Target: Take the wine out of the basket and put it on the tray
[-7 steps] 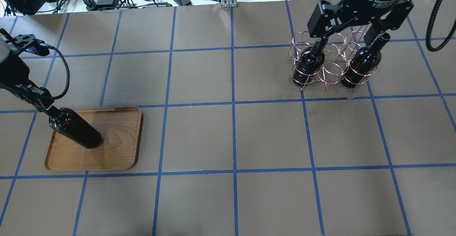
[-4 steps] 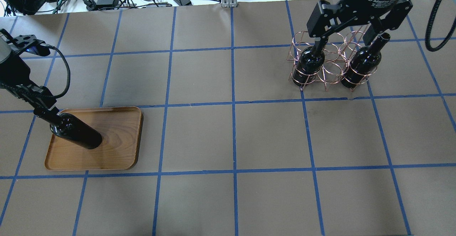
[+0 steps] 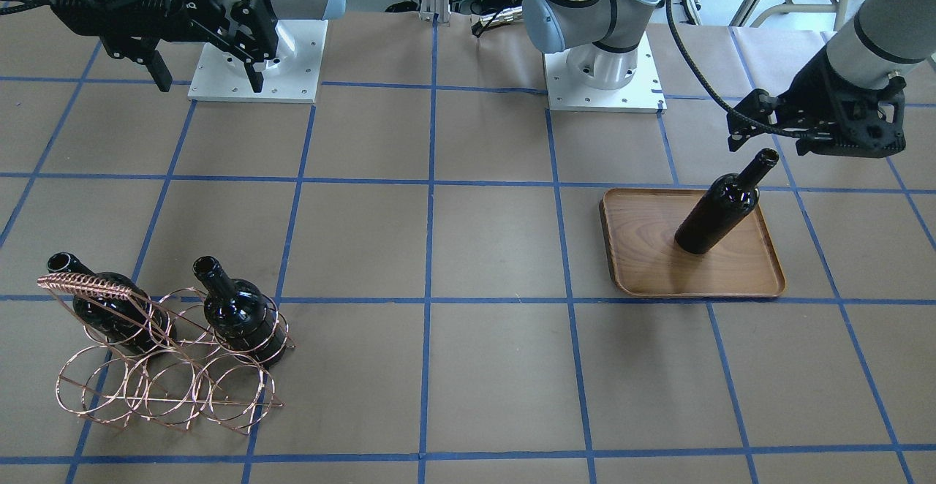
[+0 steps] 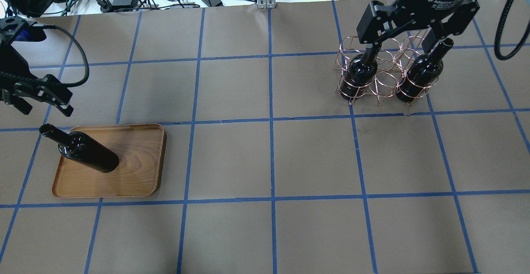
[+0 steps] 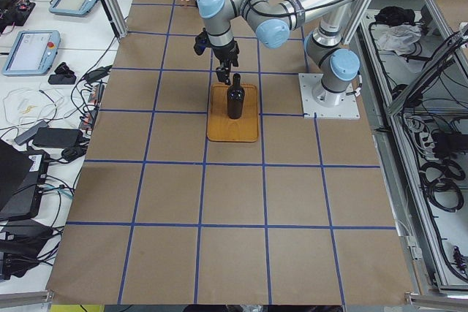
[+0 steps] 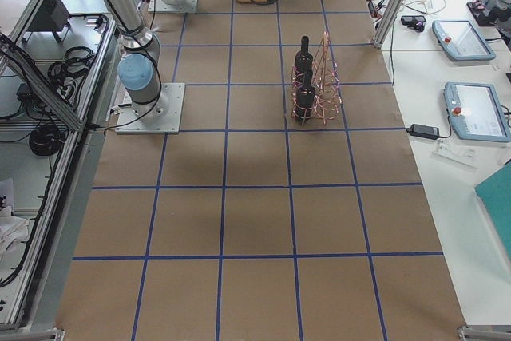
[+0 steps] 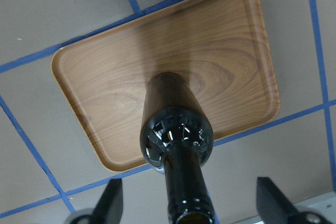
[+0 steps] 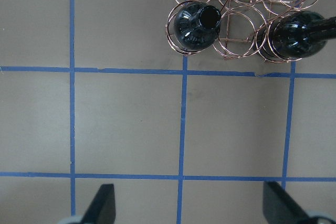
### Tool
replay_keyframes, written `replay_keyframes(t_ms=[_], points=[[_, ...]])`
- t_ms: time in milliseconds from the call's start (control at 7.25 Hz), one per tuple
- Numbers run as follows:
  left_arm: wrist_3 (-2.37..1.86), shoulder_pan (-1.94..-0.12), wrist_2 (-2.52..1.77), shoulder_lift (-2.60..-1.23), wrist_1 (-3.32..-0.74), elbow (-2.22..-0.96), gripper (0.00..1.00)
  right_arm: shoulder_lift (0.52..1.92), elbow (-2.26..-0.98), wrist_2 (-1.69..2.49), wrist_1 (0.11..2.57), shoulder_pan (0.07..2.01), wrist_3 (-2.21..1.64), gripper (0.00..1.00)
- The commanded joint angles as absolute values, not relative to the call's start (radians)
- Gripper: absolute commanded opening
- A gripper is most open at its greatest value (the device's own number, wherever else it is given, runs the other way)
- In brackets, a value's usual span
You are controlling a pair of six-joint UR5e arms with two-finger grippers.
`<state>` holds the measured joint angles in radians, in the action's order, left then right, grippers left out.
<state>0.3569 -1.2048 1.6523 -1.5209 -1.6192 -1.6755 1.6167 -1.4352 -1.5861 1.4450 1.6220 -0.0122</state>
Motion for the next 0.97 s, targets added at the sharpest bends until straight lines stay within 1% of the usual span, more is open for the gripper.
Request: replay_keyframes(t_ms=[0,276,552,828], points=[[0.097,-1.364,1.654,-1.471,-1.621,-1.657,1.0,1.617,-1.436,-1.588,1.443,1.623,-0.011,1.0],[0.077,-1.494,1.646,-1.444,-1.629,-1.637,1.0,1.617,-1.436,-1.588,1.443,1.621,-0.009,1.0],[0.075,-1.522,1.555,-1.419,-1.629,-1.637,1.0,1.617,-1.434,-1.586,1.443,1.621,-0.005,1.0],[0.077,-1.522,1.56,-1.401,-1.635,-1.643,1.0,1.617,-1.434,-1.586,1.443,1.621,-0.005,1.0]])
